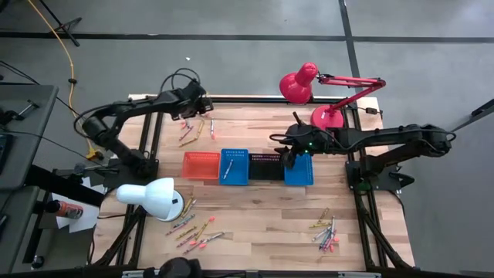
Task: Sort crayons
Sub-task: Put the white crayon into the left blue bin
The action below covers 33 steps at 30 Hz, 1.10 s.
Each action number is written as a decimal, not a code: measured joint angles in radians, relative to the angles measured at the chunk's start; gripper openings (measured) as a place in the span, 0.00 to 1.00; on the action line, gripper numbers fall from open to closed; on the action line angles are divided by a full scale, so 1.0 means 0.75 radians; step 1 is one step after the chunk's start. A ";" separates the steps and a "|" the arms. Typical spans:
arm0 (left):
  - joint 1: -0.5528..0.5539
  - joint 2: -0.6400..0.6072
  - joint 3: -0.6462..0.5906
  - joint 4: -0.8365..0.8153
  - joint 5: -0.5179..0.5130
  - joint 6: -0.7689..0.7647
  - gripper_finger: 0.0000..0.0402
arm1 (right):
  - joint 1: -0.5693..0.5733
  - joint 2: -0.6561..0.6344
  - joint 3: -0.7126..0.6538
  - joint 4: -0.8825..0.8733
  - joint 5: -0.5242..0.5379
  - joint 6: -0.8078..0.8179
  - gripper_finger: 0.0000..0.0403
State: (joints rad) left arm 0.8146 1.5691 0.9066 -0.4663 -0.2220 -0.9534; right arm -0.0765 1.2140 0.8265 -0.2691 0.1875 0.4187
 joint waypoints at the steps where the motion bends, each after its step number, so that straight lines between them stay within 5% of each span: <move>1: 0.005 0.021 0.000 0.001 -0.011 -0.022 0.39 | 0.000 0.000 0.000 0.000 0.000 0.000 0.45; 24: 0.109 0.266 0.007 0.112 0.024 -0.398 0.39 | 0.000 0.000 0.000 0.001 0.001 0.011 0.45; 28: 0.109 0.266 0.005 0.101 0.040 -0.387 0.30 | 0.000 0.000 -0.001 0.001 0.003 0.001 0.45; 33: 0.111 0.267 0.003 0.094 0.068 -0.345 0.08 | 0.000 0.000 0.000 0.001 0.003 0.000 0.45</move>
State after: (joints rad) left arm 0.8975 1.7690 0.9090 -0.3956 -0.1713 -1.2121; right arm -0.0765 1.2140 0.8261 -0.2687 0.1898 0.4187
